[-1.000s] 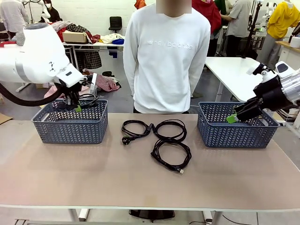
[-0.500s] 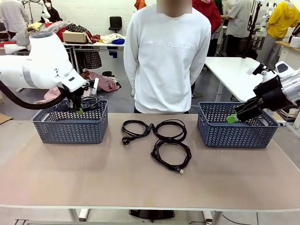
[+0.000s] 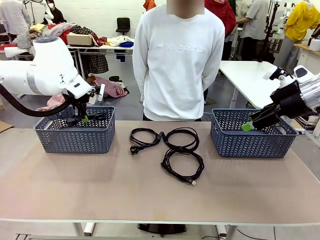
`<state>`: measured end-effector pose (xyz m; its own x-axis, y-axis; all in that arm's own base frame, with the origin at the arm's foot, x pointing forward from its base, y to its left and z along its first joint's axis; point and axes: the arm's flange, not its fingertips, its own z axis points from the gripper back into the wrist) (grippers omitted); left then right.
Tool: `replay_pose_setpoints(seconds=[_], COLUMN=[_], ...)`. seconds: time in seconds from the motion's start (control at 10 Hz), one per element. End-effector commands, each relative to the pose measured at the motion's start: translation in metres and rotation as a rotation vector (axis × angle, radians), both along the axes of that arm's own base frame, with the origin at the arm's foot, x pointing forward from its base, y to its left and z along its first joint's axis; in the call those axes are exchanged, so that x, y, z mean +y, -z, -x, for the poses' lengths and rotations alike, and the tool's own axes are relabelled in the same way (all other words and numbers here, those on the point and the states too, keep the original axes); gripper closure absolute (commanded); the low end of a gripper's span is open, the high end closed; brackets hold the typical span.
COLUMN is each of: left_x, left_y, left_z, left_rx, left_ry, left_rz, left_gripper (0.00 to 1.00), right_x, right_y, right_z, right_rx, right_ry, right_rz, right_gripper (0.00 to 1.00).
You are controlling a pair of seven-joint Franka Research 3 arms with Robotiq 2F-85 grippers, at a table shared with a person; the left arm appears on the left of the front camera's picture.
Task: Organize the cables according to human instructions.
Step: Pick up a bundle of cables and place it in the basket indicated by the human.
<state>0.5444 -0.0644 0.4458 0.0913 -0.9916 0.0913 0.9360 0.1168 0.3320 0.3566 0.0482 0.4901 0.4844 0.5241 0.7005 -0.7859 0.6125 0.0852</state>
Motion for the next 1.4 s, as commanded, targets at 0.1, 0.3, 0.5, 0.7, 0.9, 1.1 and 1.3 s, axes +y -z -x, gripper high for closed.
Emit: replay_pose_setpoints(seconds=[0.1, 0.3, 0.5, 0.7, 0.9, 1.1, 1.3], left_x=[0.006, 0.007, 0.009, 0.010, 0.012, 0.013, 0.015], left_y=[0.002, -0.001, -0.009, -0.024, -0.032, -0.036, -0.037], left_z=[-0.005, -0.004, -0.003, 0.000, 0.001, 0.001, 0.002], left_rx=[-0.011, 0.005, 0.013, 0.031, 0.046, 0.075, 0.099], left_ry=[0.009, 0.006, 0.001, -0.004, -0.017, -0.017, -0.017], left_rz=[0.001, -0.004, -0.012, -0.025, -0.043, -0.038, -0.020], left_gripper=[0.46, 0.27, 0.07, 0.00, 0.00, 0.00, 0.00], right_x=[-0.001, -0.001, -0.001, -0.001, -0.001, -0.001, -0.001], right_y=[0.001, 0.001, 0.001, 0.001, 0.001, 0.001, 0.001], right_z=[-0.003, -0.003, -0.003, -0.003, -0.003, -0.003, -0.003], right_rx=[-0.014, -0.014, -0.014, -0.014, -0.014, -0.014, -0.014], right_ry=[-0.021, -0.021, -0.021, -0.021, -0.021, -0.021, -0.021], right_rz=[-0.014, -0.014, -0.014, -0.014, -0.014, -0.014, -0.014], right_gripper=[0.00, 0.00, 0.00, 0.00, 0.00, 0.00, 0.00])
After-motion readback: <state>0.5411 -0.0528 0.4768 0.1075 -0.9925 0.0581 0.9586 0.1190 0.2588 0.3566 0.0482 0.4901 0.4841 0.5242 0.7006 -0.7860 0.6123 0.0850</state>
